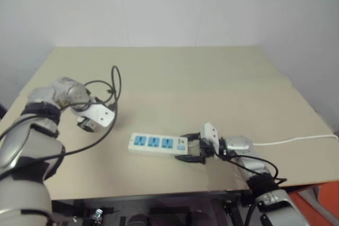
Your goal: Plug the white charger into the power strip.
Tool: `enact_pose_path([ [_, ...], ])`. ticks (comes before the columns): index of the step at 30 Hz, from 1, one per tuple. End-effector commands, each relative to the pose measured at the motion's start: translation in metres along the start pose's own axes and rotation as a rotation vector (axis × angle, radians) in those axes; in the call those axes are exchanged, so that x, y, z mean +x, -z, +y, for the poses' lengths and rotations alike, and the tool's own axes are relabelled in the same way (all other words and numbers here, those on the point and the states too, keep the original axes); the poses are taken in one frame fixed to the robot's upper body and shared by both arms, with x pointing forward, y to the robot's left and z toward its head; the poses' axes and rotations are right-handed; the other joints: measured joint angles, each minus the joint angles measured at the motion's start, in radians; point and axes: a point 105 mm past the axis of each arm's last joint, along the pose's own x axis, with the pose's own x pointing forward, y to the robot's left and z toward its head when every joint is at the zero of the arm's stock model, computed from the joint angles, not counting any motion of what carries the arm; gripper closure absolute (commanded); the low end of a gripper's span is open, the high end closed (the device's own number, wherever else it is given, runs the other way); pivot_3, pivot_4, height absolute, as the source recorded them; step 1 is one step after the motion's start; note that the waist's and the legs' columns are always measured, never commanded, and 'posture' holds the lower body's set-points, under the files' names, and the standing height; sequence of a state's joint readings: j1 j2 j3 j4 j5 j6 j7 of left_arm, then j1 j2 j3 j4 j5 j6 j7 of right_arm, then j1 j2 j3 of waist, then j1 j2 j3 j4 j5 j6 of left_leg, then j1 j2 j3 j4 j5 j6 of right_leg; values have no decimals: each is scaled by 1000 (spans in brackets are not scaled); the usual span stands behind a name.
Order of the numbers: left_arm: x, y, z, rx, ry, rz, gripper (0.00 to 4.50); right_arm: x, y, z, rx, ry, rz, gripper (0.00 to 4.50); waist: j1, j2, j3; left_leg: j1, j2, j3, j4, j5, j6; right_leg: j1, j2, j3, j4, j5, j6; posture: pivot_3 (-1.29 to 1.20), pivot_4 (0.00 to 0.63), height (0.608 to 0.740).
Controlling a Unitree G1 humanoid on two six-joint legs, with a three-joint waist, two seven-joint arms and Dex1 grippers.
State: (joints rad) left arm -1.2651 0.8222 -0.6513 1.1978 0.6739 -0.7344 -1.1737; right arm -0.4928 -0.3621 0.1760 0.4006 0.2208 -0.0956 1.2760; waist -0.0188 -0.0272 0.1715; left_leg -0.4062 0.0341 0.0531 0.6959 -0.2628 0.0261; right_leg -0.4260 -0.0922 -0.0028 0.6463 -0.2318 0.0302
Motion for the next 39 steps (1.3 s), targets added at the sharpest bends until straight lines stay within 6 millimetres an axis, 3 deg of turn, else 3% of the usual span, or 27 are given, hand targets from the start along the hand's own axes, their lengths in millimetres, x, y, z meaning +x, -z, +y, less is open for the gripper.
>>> enact_pose_path([
  [1,-12,11,3,-14,-7,49,0,-2,-18,-4,-38,25,-66,1089,1,0,0,0,0,0,0,0,0,0,0,0,0,0,0,0,150,740],
  [16,-3,24,-11,-47,43,124,0,-5,-18,-5,-31,83,-70,1089,3,0,0,0,0,0,0,0,0,0,0,0,0,0,0,0,150,740],
  [32,3,4,-6,-73,62,10,0,-10,-17,-3,-23,105,-61,1089,5,0,0,1,-1,0,1,0,0,1,-1,0,1,0,0,0,150,740],
  [35,3,4,-7,-77,72,3,559,-10,-17,-3,-23,106,-62,1089,5,0,0,1,-1,0,1,0,0,1,-1,0,1,0,0,0,150,740],
  [39,3,4,-8,-109,73,-13,1816,-10,-16,-2,-23,108,-61,1089,8,0,0,1,-1,0,1,0,0,1,-1,0,1,0,0,0,150,740],
])
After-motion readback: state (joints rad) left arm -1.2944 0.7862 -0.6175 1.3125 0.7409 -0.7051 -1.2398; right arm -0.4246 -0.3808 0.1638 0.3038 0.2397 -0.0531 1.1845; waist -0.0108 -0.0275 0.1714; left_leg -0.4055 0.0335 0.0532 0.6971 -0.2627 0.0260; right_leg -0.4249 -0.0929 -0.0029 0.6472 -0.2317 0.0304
